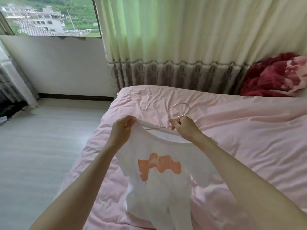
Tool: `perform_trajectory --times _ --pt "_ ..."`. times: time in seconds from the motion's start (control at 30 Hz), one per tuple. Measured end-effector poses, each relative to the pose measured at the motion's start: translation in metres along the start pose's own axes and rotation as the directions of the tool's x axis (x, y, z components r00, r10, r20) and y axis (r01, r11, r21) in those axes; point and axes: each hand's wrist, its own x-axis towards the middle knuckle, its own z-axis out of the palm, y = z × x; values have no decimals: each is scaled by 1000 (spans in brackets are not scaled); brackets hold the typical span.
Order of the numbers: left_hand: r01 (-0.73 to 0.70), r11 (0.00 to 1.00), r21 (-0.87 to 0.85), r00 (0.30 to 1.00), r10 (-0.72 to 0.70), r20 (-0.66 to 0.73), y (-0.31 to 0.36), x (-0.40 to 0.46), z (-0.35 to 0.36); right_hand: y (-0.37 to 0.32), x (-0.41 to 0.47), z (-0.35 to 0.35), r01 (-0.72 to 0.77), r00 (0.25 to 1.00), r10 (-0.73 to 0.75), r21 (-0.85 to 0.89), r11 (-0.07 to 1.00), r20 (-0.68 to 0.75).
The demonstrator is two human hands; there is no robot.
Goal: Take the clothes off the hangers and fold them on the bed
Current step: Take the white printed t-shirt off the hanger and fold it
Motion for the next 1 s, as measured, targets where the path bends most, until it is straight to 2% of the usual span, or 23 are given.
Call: perform_trajectory --times 0.13,0.37,0.47,0.57,0.6,0.63,0.67,0.7,0.73,0.77,0.83,0.87,0.93,1.0 --pt "123 992 -37 991 -124 -46 -13 -2 12 20 1 20 -33 999 33 3 999 -5" --pt "241 970 -32 963 -235 129 -27 -13 27 24 0 50 -51 999 52 44 998 -2" --pt "340 914 -223 940 -319 124 -31 -18 32 23 -3 70 -65 998 64 102 993 11" --pt "416 703 -577 894 -431 119 -31 -18 34 37 -11 89 -111 993 104 174 978 53" --pt "422 644 -638 885 -444 138 -31 -17 34 43 -13 93 -125 992 116 195 973 57" --pt "422 632 -650 887 -436 152 -30 -17 35 48 -15 96 -132 991 123 204 970 57" --pt "405 685 -606 902 -409 141 -29 -17 35 51 -16 96 -137 990 128 199 971 56" --pt "360 791 -495 930 -349 119 -29 -17 35 53 -16 95 -137 990 130 183 974 48" --pt "291 903 -316 956 -266 121 -29 -17 34 53 -14 92 -134 991 131 168 977 33" --pt "214 972 -93 968 -198 154 -31 -18 34 53 -12 89 -130 992 129 160 979 15" --pt "129 951 282 950 -200 239 -38 -21 35 56 -9 81 -119 993 122 150 981 -6" --pt "125 914 385 936 -238 261 -43 -25 37 58 -9 78 -116 993 117 141 983 2" --pt "140 890 433 923 -275 267 -55 -32 41 62 -13 77 -120 992 115 117 986 47" --pt "199 890 409 928 -305 213 -60 -38 45 65 -17 82 -116 990 107 96 989 87"
